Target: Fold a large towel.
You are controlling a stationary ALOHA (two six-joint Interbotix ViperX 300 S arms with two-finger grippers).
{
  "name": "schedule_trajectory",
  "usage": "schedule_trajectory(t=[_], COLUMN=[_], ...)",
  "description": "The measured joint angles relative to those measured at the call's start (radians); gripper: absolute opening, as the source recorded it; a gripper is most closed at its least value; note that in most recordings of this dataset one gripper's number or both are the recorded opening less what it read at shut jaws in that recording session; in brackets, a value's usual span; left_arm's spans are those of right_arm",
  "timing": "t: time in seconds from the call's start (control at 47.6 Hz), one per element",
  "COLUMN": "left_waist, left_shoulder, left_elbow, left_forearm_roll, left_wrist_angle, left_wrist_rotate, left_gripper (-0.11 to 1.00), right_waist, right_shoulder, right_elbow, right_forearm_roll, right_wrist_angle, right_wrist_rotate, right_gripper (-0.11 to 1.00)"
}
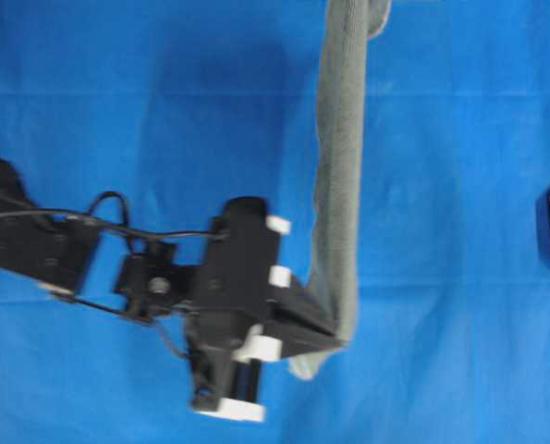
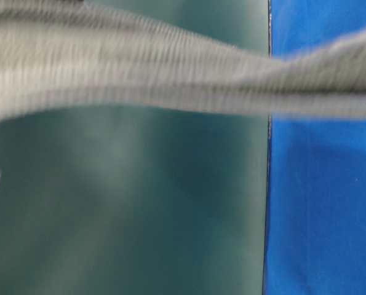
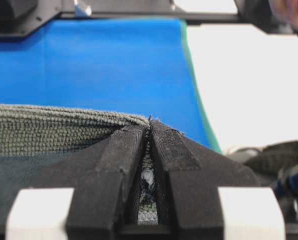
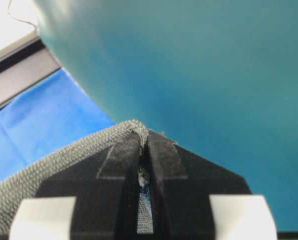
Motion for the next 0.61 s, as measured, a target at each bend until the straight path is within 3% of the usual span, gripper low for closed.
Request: schedule_trajectory(t=[0.21, 0.609], left_waist=[0.003, 0.003], left_shoulder=[0.144, 0.463], left_elbow=[-0.126, -0.434], left_forearm_roll=[0.0, -0.002], left_wrist_angle=[-0.071, -0.195], left_wrist_rotate=[-0.003, -0.005], left_gripper=[0.03, 0.03], right_waist=[0.002, 0.002], right_shoulder=[-0.041, -0.293], right_elbow=[0.034, 0.198], right_forearm_roll=[-0.008, -0.038], right_wrist_angle=[0.037, 0.284], right_wrist_rotate=[-0.006, -0.015], right_gripper=[0.04, 0.04])
